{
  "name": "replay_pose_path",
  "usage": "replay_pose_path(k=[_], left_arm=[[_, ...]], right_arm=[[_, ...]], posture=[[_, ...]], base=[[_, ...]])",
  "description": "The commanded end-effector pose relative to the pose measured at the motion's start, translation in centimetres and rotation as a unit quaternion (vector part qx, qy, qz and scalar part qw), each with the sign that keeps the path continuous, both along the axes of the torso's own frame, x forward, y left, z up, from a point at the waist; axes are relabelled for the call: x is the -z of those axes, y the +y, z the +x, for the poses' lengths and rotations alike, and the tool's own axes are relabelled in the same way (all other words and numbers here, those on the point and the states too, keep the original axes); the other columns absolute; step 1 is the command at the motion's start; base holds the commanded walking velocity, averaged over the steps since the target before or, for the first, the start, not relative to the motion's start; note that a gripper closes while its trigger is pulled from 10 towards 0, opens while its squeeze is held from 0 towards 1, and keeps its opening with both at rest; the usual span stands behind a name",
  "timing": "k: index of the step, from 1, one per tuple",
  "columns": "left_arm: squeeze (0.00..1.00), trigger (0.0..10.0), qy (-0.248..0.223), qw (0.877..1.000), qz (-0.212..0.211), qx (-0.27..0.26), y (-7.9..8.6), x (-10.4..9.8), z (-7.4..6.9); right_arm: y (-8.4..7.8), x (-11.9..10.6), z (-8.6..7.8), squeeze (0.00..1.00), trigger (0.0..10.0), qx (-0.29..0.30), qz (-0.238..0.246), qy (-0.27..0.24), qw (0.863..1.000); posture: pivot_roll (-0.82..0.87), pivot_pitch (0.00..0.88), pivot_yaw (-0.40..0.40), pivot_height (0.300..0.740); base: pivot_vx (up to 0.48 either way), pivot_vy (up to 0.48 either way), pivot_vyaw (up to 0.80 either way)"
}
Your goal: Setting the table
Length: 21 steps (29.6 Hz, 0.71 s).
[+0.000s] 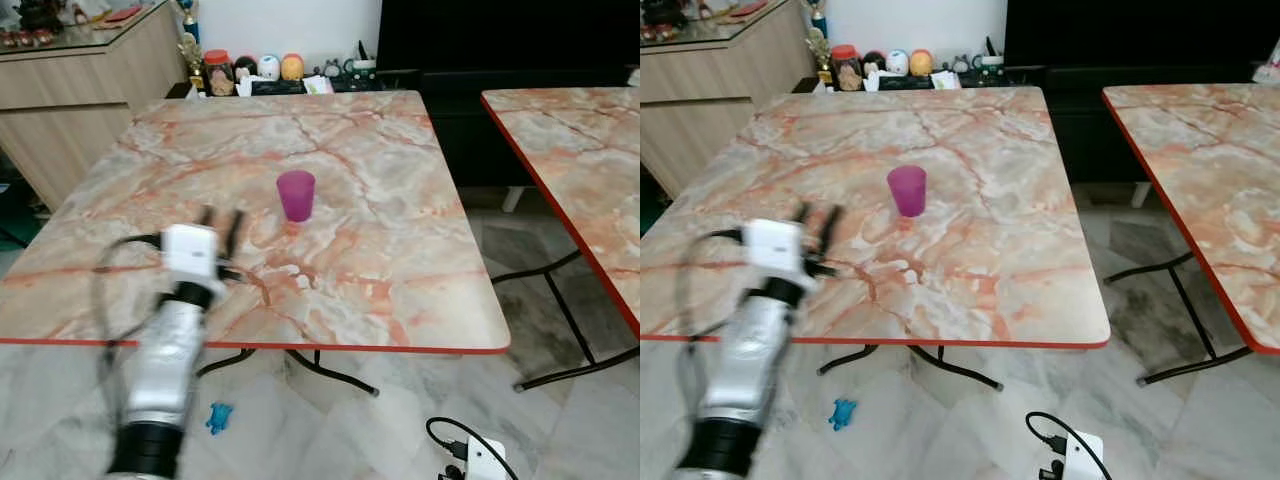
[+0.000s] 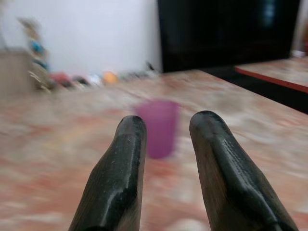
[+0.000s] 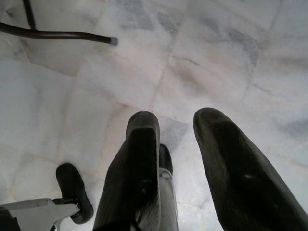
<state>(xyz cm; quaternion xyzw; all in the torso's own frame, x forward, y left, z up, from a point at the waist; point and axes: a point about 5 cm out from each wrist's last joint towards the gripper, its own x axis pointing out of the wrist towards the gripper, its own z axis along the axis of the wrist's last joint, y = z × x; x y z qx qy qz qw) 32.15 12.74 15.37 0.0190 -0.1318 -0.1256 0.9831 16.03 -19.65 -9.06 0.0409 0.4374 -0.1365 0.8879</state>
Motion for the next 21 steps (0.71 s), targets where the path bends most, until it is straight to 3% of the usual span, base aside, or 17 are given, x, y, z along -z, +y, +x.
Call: replay_pose_path(k=[1, 3, 7, 14, 21], left_arm=[[0.00, 10.0, 0.012, 1.000, -0.007, 0.007, -0.1, -0.5, 0.6], [0.00, 10.0, 0.027, 0.999, -0.025, 0.024, -0.4, -0.4, 0.9], [0.00, 10.0, 0.022, 0.999, -0.012, 0.048, -0.6, -0.5, 1.1], [0.00, 10.0, 0.014, 0.999, -0.014, 0.037, -0.4, -1.3, 1.4], [0.00, 10.0, 0.020, 0.999, -0.025, 0.041, -0.7, -1.1, 1.2]], right_arm=[[0.2, 0.2, -0.5, 0.00, 10.0, 0.001, 0.002, 0.010, 1.000], [0.1, 0.3, -0.6, 0.00, 10.0, 0.001, 0.001, 0.013, 1.000], [0.0, 0.3, -0.6, 0.00, 10.0, -0.003, -0.001, 0.015, 1.000], [0.0, 0.3, -0.5, 0.00, 10.0, -0.006, 0.000, 0.016, 1.000], [0.1, 0.5, -0.8, 0.00, 10.0, -0.012, 0.004, 0.032, 0.999]], posture=[[0.03, 0.000, 0.053, 0.740], [0.03, 0.000, 0.052, 0.740], [0.04, 0.000, 0.050, 0.740], [0.05, 0.000, 0.038, 0.740], [0.04, 0.000, 0.038, 0.740]], base=[[0.000, 0.000, 0.00], [0.000, 0.000, 0.00], [0.000, 0.000, 0.00], [0.000, 0.000, 0.00], [0.328, 0.000, -0.07]])
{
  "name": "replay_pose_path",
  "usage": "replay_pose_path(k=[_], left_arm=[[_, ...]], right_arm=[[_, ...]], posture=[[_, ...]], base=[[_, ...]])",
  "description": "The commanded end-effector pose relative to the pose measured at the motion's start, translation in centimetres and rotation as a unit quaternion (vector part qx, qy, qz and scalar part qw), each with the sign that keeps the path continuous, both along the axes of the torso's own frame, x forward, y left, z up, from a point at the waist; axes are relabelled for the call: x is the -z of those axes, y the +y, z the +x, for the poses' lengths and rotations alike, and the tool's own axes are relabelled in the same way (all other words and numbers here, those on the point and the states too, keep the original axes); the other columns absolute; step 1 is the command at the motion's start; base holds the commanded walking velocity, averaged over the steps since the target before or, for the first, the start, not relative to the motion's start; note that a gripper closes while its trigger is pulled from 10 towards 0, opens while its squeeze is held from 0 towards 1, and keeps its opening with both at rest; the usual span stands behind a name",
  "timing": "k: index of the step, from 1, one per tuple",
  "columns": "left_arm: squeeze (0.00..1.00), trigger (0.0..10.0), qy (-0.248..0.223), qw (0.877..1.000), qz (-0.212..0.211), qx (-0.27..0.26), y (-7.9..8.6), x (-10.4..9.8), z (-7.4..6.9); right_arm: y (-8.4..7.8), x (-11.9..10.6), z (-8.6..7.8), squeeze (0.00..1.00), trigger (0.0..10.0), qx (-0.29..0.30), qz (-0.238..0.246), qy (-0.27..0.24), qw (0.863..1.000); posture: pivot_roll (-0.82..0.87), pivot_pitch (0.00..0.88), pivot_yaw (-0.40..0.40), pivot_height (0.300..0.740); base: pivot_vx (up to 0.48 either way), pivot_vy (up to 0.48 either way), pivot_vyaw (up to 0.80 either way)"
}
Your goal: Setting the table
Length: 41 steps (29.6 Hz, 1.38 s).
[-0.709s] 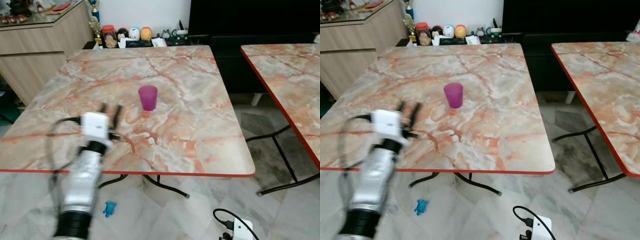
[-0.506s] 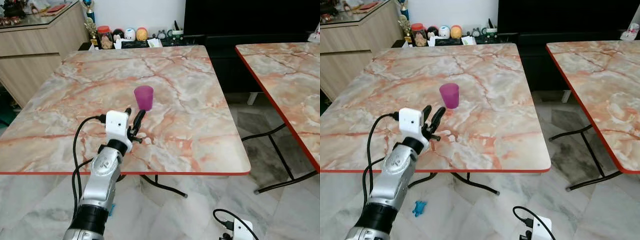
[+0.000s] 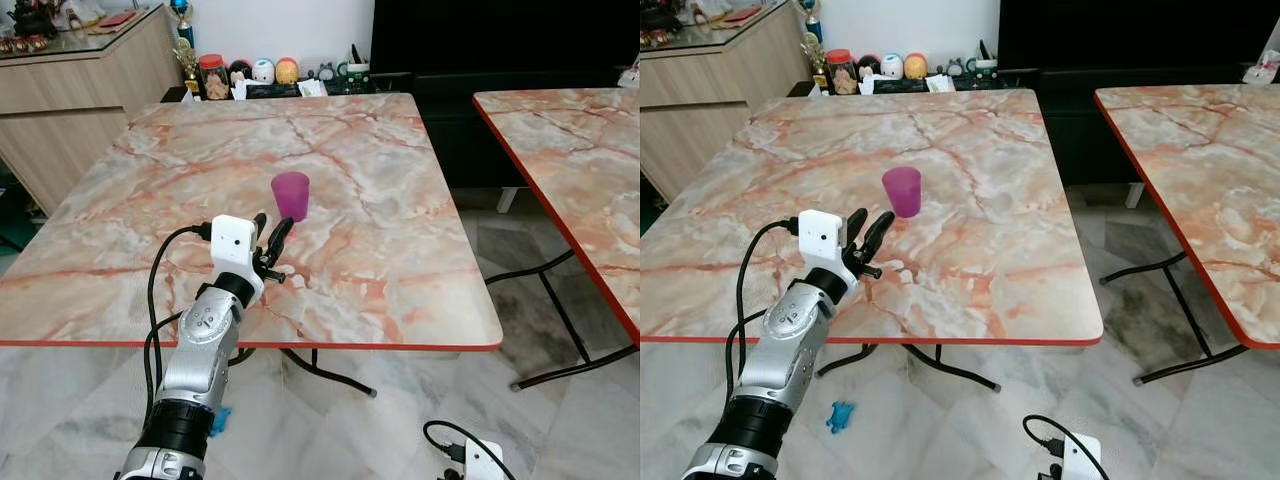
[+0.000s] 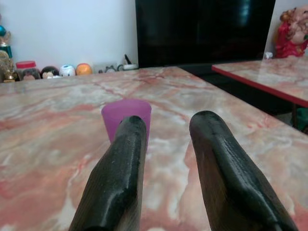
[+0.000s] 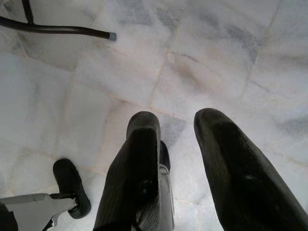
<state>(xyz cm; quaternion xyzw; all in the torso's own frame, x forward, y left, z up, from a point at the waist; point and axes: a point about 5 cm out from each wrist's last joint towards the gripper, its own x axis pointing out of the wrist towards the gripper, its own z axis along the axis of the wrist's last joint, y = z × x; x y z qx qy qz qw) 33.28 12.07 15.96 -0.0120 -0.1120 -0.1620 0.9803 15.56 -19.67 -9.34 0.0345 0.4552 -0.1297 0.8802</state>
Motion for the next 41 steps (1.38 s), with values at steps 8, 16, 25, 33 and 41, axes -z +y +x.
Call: replay_pose_path(k=[8, 16, 25, 33, 41], left_arm=[[0.00, 10.0, -0.002, 1.000, -0.005, -0.003, -0.1, -0.5, 0.3], [0.00, 10.0, -0.018, 1.000, -0.018, -0.019, 0.5, -1.6, 0.6], [0.00, 10.0, -0.014, 0.998, -0.054, -0.017, 0.8, -3.5, 1.8], [0.00, 10.0, 0.019, 0.999, -0.047, -0.011, 1.6, -4.9, 3.8], [0.00, 10.0, 0.114, 0.990, -0.082, -0.031, 1.6, -4.5, 6.1]], right_arm=[[0.2, 0.3, -0.5, 0.00, 10.0, -0.013, -0.002, 0.017, 1.000], [0.4, 0.3, -0.5, 0.00, 10.0, -0.027, -0.005, 0.020, 0.999], [0.7, 0.4, -0.7, 0.00, 10.0, -0.040, -0.004, 0.026, 0.999], [1.0, 0.5, -0.9, 0.00, 10.0, -0.045, -0.001, 0.030, 0.999], [1.3, 0.6, -0.9, 0.00, 10.0, -0.049, -0.001, 0.035, 0.998]], posture=[[0.04, 0.000, 0.039, 0.740], [0.05, 0.000, 0.038, 0.740], [0.05, 0.000, 0.043, 0.740], [0.05, 0.000, 0.049, 0.740], [0.05, 0.000, 0.060, 0.740]], base=[[0.338, 0.000, -0.13], [0.199, 0.000, 0.00], [0.000, 0.000, 0.00], [0.000, 0.000, 0.00], [0.000, 0.000, 0.00]])
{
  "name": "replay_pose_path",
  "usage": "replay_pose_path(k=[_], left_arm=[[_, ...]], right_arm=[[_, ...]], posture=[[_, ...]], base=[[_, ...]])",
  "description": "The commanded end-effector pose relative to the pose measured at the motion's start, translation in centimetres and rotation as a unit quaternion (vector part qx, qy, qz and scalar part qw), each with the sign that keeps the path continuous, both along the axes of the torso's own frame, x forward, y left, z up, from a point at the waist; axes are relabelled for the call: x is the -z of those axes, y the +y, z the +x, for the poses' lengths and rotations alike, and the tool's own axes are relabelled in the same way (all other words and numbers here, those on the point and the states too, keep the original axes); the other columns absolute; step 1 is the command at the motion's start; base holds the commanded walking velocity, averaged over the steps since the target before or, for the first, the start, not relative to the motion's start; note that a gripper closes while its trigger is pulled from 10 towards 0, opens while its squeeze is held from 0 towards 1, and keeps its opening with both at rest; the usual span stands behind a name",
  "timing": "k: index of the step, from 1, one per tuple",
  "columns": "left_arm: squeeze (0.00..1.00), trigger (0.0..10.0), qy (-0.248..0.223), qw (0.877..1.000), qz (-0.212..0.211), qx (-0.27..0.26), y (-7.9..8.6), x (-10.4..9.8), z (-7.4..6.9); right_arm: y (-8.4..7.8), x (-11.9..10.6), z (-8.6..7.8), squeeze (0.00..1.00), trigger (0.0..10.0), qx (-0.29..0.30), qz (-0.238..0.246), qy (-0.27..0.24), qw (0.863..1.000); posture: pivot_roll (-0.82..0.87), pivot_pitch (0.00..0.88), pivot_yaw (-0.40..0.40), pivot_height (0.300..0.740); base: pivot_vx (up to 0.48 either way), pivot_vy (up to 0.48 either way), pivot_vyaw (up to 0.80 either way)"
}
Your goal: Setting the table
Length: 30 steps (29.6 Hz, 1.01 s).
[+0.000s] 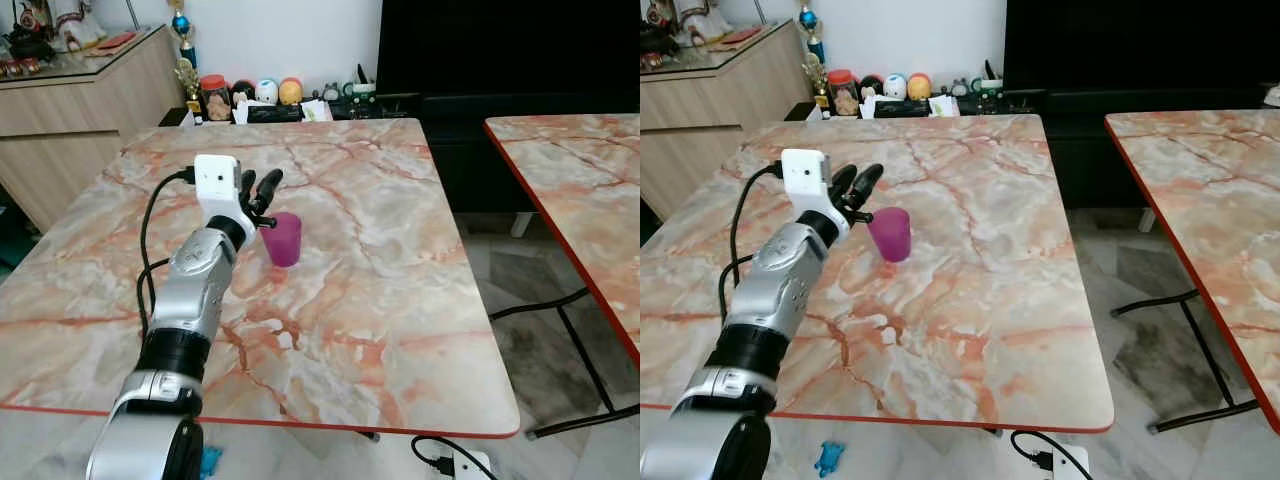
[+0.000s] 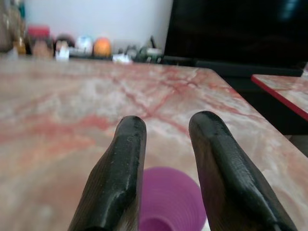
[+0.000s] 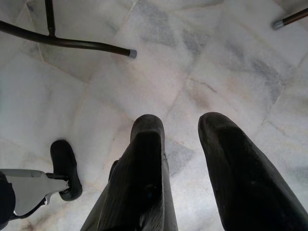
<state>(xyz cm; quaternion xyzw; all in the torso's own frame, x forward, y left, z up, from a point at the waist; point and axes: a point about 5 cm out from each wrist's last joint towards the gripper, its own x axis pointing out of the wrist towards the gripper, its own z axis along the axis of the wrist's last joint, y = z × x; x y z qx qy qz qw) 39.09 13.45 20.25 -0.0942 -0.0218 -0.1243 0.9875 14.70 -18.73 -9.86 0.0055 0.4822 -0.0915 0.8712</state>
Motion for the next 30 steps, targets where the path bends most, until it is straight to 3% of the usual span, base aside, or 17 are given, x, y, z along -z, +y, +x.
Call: replay_pose_path(k=[1, 3, 11, 12, 19, 20, 30], left_arm=[[0.00, 10.0, 0.033, 0.999, 0.002, -0.008, 0.0, -0.2, 0.8], [0.00, 10.0, 0.072, 0.997, -0.010, -0.022, -0.1, -0.1, 1.5], [0.00, 10.0, 0.089, 0.995, -0.010, -0.043, -0.1, -1.9, 2.7], [1.00, 10.0, 0.105, 0.993, -0.002, -0.050, 0.1, -1.9, 2.9], [1.00, 10.0, 0.137, 0.989, 0.018, -0.051, 0.2, -1.3, 3.0], [0.00, 10.0, 0.139, 0.989, 0.020, -0.050, 0.1, -1.2, 2.9], [0.00, 10.0, 0.187, 0.981, -0.030, -0.042, -0.5, 0.7, 2.6]], right_arm=[[0.5, 0.1, -0.1, 0.00, 10.0, -0.012, 0.002, 0.011, 1.000], [0.7, 0.2, -0.1, 0.00, 10.0, -0.022, 0.000, 0.012, 1.000], [1.1, 0.3, -0.3, 0.00, 10.0, -0.023, 0.004, 0.015, 1.000], [1.2, 0.3, -0.4, 0.00, 10.0, -0.023, 0.005, 0.016, 1.000], [1.3, 0.4, -0.6, 0.00, 10.0, -0.020, 0.007, 0.017, 1.000], [1.3, 0.4, -0.6, 0.00, 10.0, -0.021, 0.006, 0.017, 1.000], [1.5, 0.3, -0.3, 0.00, 10.0, -0.025, 0.004, 0.012, 1.000]], posture=[[0.05, 0.003, 0.063, 0.740], [0.05, 0.007, 0.066, 0.740], [0.05, 0.021, 0.079, 0.740], [0.05, 0.025, 0.084, 0.740], [0.05, 0.026, 0.091, 0.740], [0.05, 0.026, 0.089, 0.740], [0.05, 0.033, 0.096, 0.740]], base=[[0.000, 0.000, 0.00], [0.000, 0.000, 0.00], [0.000, 0.000, 0.00], [0.000, 0.000, 0.00], [0.000, 0.000, 0.00], [0.000, 0.000, 0.00], [0.000, 0.000, 0.00]])
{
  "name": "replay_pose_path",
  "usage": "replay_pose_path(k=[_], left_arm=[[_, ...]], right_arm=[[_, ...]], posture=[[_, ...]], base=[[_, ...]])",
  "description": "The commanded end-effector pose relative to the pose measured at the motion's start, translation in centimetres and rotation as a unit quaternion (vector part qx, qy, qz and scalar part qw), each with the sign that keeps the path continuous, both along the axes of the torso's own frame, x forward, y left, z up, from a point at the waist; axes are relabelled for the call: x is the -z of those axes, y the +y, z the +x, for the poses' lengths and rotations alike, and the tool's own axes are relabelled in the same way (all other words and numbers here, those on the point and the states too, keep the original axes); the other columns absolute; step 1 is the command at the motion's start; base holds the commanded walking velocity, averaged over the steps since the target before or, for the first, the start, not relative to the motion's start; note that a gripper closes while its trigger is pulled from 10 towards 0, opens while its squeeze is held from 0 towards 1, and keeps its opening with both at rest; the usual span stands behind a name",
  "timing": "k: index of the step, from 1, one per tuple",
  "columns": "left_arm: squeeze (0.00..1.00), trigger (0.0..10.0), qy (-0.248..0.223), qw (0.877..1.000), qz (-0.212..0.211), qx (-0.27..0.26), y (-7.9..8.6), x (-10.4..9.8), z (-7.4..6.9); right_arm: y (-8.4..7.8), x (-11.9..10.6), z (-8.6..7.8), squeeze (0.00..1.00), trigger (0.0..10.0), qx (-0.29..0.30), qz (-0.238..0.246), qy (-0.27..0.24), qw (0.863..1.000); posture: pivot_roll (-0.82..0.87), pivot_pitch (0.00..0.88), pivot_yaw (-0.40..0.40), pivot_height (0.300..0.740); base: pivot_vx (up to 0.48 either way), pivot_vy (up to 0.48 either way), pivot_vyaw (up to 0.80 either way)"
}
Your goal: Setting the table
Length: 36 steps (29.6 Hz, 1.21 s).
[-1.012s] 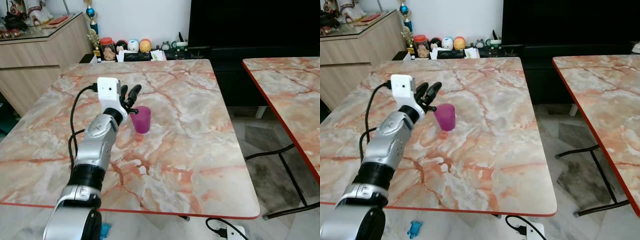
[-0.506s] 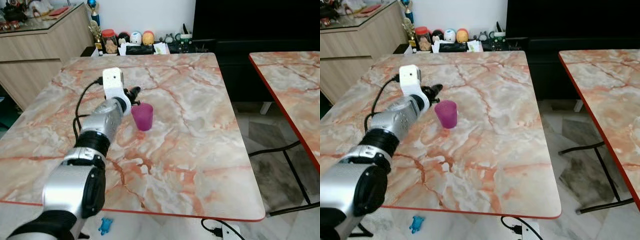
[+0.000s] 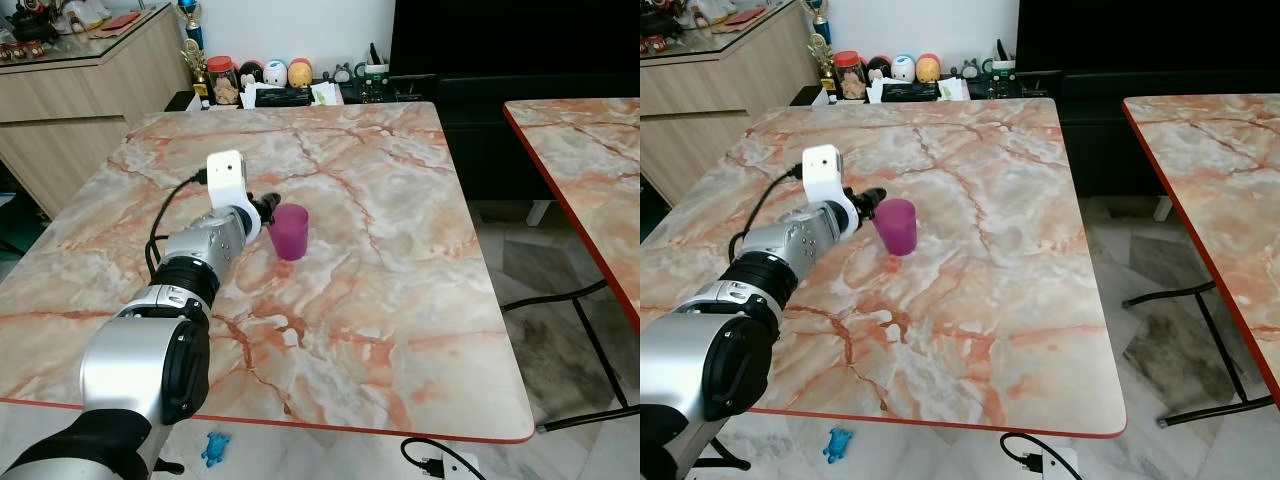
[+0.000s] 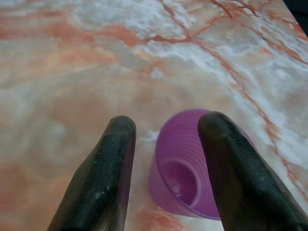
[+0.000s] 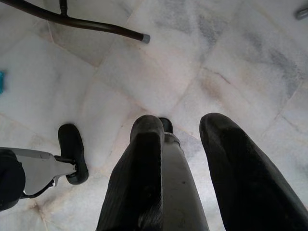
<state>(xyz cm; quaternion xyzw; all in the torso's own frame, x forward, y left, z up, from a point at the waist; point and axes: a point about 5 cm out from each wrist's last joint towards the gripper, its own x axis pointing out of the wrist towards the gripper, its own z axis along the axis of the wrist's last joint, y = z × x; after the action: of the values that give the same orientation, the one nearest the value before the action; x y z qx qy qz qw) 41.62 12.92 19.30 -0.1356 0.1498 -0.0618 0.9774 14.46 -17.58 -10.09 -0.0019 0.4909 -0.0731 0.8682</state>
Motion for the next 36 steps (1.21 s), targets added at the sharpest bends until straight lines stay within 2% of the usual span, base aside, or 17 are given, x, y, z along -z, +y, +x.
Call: replay_pose_path(k=[1, 14, 23, 24, 25, 26, 27, 28, 29, 34, 35, 36], left_arm=[[0.00, 10.0, 0.008, 1.000, -0.014, -0.001, 0.02, -0.27, 0.08], [0.00, 10.0, 0.017, 1.000, -0.008, 0.003, -0.08, -0.02, 0.01], [0.00, 10.0, 0.028, 1.000, -0.014, -0.003, -0.12, 0.57, -0.12], [0.00, 9.4, 0.027, 1.000, -0.014, -0.004, -0.06, 0.53, -0.11], [0.00, 6.9, 0.026, 1.000, -0.015, -0.006, -0.01, 0.47, -0.09], [0.00, 6.9, 0.026, 1.000, -0.015, -0.007, 0.03, 0.43, -0.07], [0.00, 4.8, 0.025, 1.000, -0.015, -0.008, 0.06, 0.41, -0.06], [0.00, 4.8, 0.025, 1.000, -0.015, -0.008, 0.08, 0.41, -0.06], [0.00, 4.2, 0.025, 1.000, -0.015, -0.008, 0.06, 0.41, -0.06], [0.00, 3.8, 0.026, 1.000, -0.015, -0.007, 0.06, 0.55, -0.10], [0.00, 4.1, 0.027, 1.000, -0.014, -0.006, 0.06, 0.65, -0.13], [0.00, 5.4, 0.028, 0.999, -0.014, -0.006, 0.06, 0.72, -0.15]], right_arm=[[0.51, 0.05, -0.02, 0.00, 10.0, -0.006, 0.002, 0.002, 1.000], [1.32, 0.04, 0.14, 0.00, 10.0, -0.007, 0.005, 0.000, 1.000], [1.20, 0.14, -0.18, 0.00, 10.0, -0.007, 0.004, 0.001, 1.000], [1.17, 0.15, -0.22, 0.00, 10.0, -0.007, 0.004, 0.002, 1.000], [1.15, 0.16, -0.24, 0.00, 10.0, -0.007, 0.004, 0.002, 1.000], [1.13, 0.17, -0.26, 0.00, 10.0, -0.007, 0.003, 0.003, 1.000], [1.10, 0.18, -0.29, 0.00, 10.0, -0.007, 0.003, 0.003, 1.000], [1.08, 0.18, -0.31, 0.00, 10.0, -0.007, 0.003, 0.004, 1.000], [1.03, 0.19, -0.34, 0.00, 10.0, -0.007, 0.003, 0.004, 1.000], [0.96, 0.20, -0.38, 0.00, 10.0, -0.008, 0.003, 0.005, 1.000], [0.97, 0.20, -0.38, 0.00, 10.0, -0.008, 0.003, 0.004, 1.000], [0.99, 0.20, -0.36, 0.00, 10.0, -0.008, 0.003, 0.004, 1.000]], posture=[[0.05, 0.035, 0.096, 0.740], [0.05, 0.038, 0.103, 0.740], [0.05, 0.035, 0.106, 0.740], [0.05, 0.034, 0.104, 0.740], [0.05, 0.034, 0.105, 0.740], [0.05, 0.034, 0.105, 0.740], [0.05, 0.035, 0.105, 0.740], [0.05, 0.035, 0.105, 0.740], [0.05, 0.034, 0.103, 0.740], [0.05, 0.034, 0.105, 0.740], [0.05, 0.034, 0.106, 0.740], [0.04, 0.033, 0.107, 0.740]], base=[[0.000, 0.000, 0.00], [0.000, 0.000, 0.00], [0.000, 0.000, 0.00], [0.000, 0.000, 0.00], [0.000, 0.000, 0.00], [0.000, 0.000, 0.00], [0.000, 0.000, 0.00], [0.000, 0.000, 0.00], [0.000, 0.000, 0.00], [0.000, 0.000, 0.00], [0.000, 0.000, 0.00], [0.000, 0.000, 0.00]])
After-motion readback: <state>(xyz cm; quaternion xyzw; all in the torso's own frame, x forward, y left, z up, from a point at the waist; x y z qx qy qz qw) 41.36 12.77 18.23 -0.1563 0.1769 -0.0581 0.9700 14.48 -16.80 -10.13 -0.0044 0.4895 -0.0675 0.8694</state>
